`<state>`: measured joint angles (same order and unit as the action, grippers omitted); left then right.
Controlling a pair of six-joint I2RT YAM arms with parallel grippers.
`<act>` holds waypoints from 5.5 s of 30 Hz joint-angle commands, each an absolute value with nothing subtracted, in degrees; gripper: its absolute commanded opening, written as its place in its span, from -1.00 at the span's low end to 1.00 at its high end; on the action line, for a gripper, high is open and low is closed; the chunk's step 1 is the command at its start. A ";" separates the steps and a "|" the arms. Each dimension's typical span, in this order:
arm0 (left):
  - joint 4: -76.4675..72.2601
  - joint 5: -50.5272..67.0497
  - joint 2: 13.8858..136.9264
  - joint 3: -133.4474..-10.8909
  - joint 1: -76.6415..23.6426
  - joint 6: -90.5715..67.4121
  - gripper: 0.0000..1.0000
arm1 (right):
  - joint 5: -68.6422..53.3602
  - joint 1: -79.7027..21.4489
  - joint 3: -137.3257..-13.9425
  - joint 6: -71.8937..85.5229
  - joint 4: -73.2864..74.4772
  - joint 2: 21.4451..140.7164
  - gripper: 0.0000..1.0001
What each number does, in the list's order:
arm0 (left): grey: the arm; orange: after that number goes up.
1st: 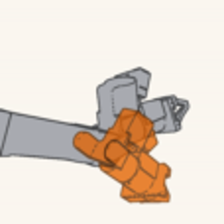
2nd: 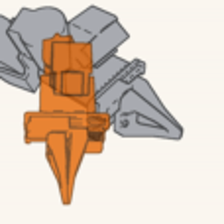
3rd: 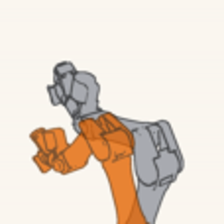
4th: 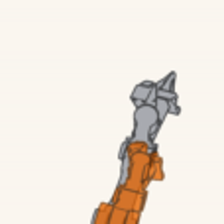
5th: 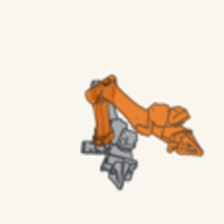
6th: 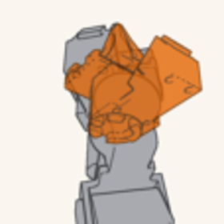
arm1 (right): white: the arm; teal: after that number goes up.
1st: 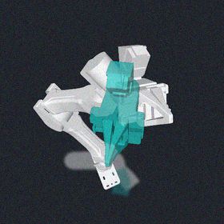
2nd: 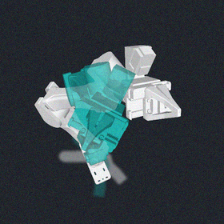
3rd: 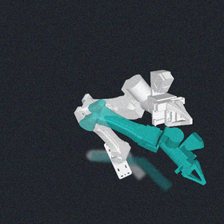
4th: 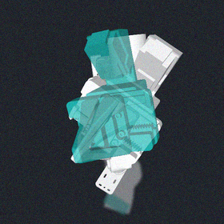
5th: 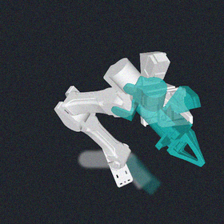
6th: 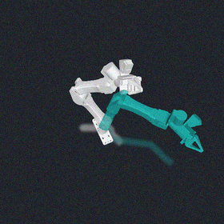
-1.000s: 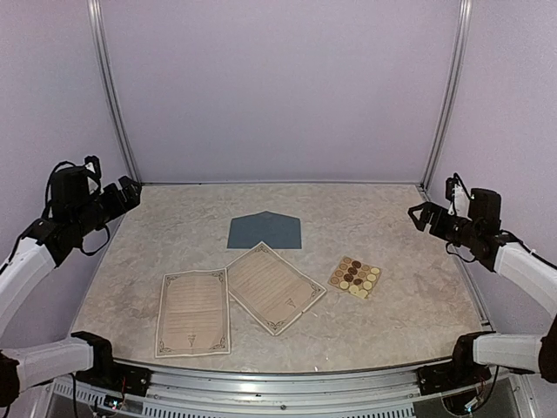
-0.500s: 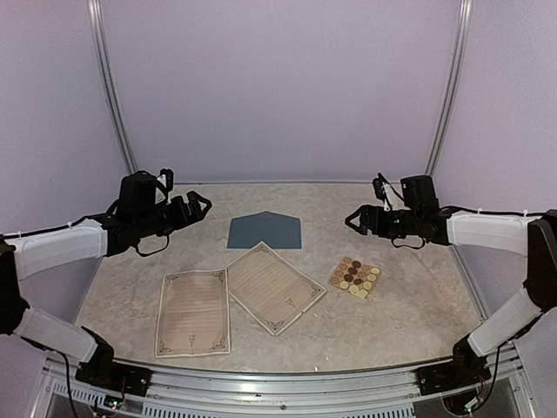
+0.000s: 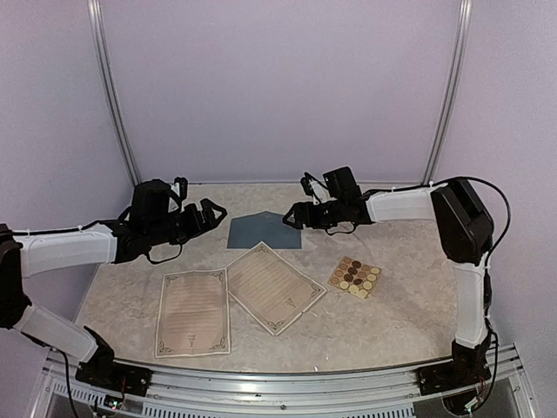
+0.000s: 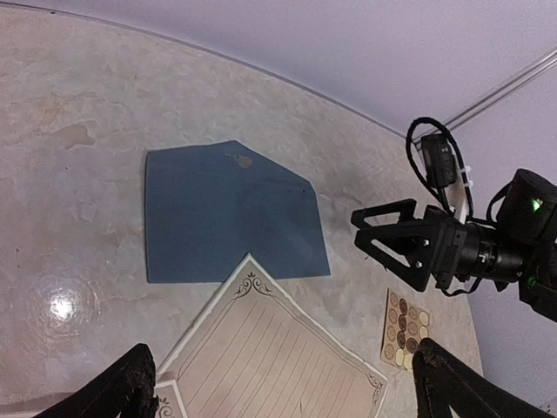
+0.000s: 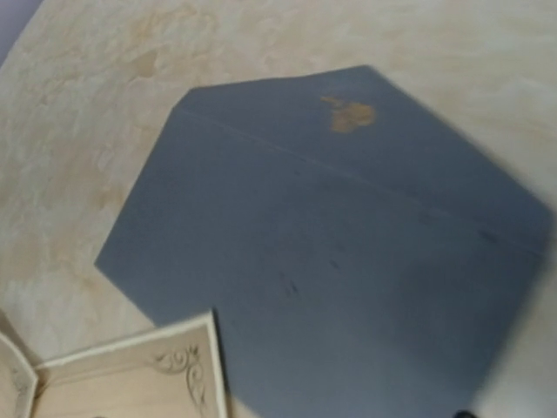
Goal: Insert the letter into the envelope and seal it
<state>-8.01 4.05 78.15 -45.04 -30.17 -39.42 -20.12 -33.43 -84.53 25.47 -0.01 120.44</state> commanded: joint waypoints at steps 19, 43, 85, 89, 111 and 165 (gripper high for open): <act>-7.38 0.23 74.60 -40.91 -36.54 -43.82 0.96 | -18.68 -35.90 -80.43 27.54 2.93 126.18 0.63; -8.85 6.57 106.11 -68.51 -39.99 -34.72 0.90 | -17.61 -25.81 -62.30 28.04 11.42 100.28 0.67; -10.01 9.37 125.20 -75.15 -38.95 -34.34 0.92 | -34.18 -21.61 -64.94 52.21 -12.93 119.56 0.19; -10.24 9.49 125.03 -74.85 -39.02 -34.75 0.92 | -35.46 -21.62 -64.58 53.92 -16.66 119.85 -0.02; -10.04 1.44 105.71 -67.08 -38.74 -33.79 0.95 | -21.57 -21.53 -66.22 35.12 -4.06 102.95 -1.00; -2.72 -0.43 70.34 -34.91 -40.10 -44.87 0.97 | -22.07 -37.77 -61.32 24.71 7.99 93.30 0.58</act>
<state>1.91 -3.31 68.95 -37.19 -38.74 -42.59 -15.27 -37.82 -67.68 17.85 10.31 94.89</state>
